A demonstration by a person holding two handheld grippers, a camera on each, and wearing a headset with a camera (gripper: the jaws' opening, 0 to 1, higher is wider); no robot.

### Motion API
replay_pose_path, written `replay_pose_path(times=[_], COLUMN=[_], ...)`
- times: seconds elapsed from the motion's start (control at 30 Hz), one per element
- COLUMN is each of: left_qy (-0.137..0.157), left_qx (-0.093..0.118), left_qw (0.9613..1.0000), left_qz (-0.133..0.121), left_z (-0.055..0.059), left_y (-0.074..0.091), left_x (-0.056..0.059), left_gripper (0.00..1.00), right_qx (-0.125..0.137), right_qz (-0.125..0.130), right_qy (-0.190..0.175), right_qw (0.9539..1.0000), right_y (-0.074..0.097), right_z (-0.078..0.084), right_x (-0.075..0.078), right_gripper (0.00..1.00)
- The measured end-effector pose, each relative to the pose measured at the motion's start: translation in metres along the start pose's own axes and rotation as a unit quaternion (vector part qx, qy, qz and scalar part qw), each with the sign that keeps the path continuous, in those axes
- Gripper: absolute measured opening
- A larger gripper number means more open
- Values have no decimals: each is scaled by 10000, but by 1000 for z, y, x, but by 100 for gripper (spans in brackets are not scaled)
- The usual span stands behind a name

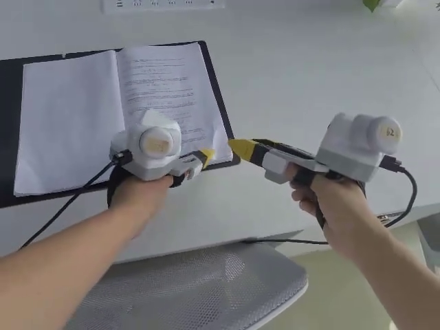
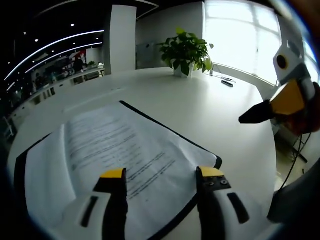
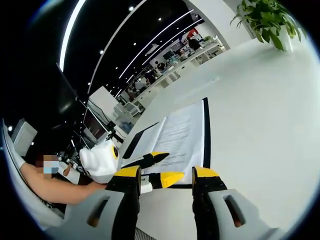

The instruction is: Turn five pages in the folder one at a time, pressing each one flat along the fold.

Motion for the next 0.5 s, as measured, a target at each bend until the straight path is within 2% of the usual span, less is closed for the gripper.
replay_pose_path(times=[0.17,0.27,0.4,0.5], left_qy=[-152,-199,-308,-304], left_qx=[-13,-6,81,127], left_qw=[9998,9998,9995,9994], left_qz=[-92,-67,49,43], left_z=[1,2,3,3], left_y=[-2,-3,-5,-5], left_x=[-4,-4,0,0], left_gripper=[48,47,39,36], right_qx=[25,14,21,13], right_qz=[-27,-43,-59,-77], right_qy=[-30,-46,-66,-58], right_qw=[10000,10000,10000,10000], right_y=[-2,-3,-5,-5], right_z=[0,0,0,0], right_x=[1,2,3,3], right_gripper=[39,39,39,39])
Point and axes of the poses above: the centre of the closed fingertips' face, and the gripper's own axes: y roughly backward along the fingers, x roughly to its right, z roughly out of its underside, the point moved 9 cm from there along y, roughly backward along the fingers, and after that the axes turned 11 degrees about -z, right-handed, at the moved point
